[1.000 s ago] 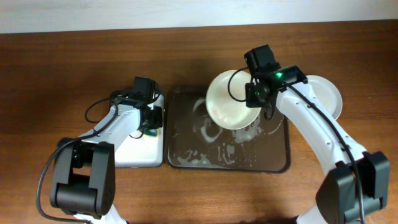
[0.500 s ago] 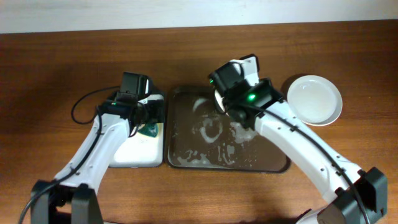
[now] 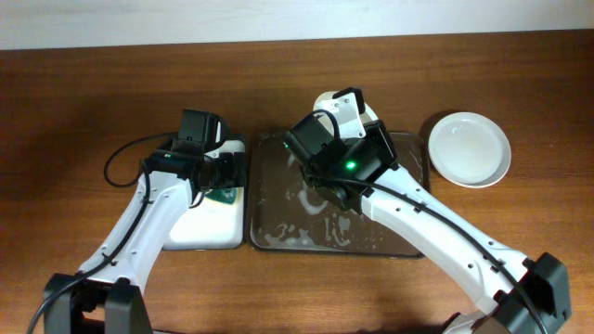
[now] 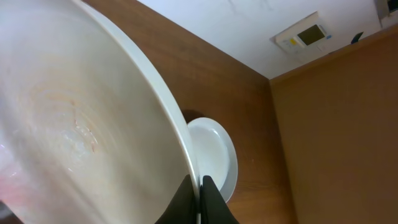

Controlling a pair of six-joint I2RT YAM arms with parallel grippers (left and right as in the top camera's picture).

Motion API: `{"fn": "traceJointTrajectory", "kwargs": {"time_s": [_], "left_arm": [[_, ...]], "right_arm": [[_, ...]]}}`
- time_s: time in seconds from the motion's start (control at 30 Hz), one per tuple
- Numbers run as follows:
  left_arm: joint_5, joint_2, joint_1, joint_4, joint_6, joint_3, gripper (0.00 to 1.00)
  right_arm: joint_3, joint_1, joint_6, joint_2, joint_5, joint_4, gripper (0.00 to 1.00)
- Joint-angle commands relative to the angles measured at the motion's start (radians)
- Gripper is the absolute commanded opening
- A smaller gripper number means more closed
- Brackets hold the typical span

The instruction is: Clean dirty plates on tray and stack at the side

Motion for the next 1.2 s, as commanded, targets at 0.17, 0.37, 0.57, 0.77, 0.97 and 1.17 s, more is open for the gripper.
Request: {"fn": "traceJointTrajectory", "kwargs": {"time_s": [0.17, 0.37, 0.57, 0.77, 0.97, 1.17], "left_arm": [[-0.004, -0.005, 0.006, -0.002, -0.005, 0.012, 1.0], [-0.004, -0.005, 0.005, -0.002, -0.005, 0.012, 1.0], [-0.004, -0.005, 0.006, -0.012, -0.005, 0.012, 1.0], [-0.004, -0.006, 0.006, -0.013, -0.005, 0.012, 1.0], [-0.004, -0.006, 0.006, -0.017, -0.005, 0.012, 1.0], [-0.005, -0.005, 0.006, -0.017, -0.005, 0.012, 1.0]], "right_arm": [[-0.002, 0.002, 0.067, -0.028, 0.044, 0.003, 0.04], [-0.002, -0.125, 0.14, -0.028, -0.264, 0.01, 0.04], [-0.002, -0.455, 0.196, -0.028, -0.697, 0.011, 0.04], [-0.003, -0.807, 0.196, -0.024, -0.965, -0.004, 0.04], [-0.003, -1.055, 0.196, 0.017, -1.062, -0.012, 0.04], [-0.004, -1.154, 0.196, 0.088, -1.078, -0.002, 0.04]]}}
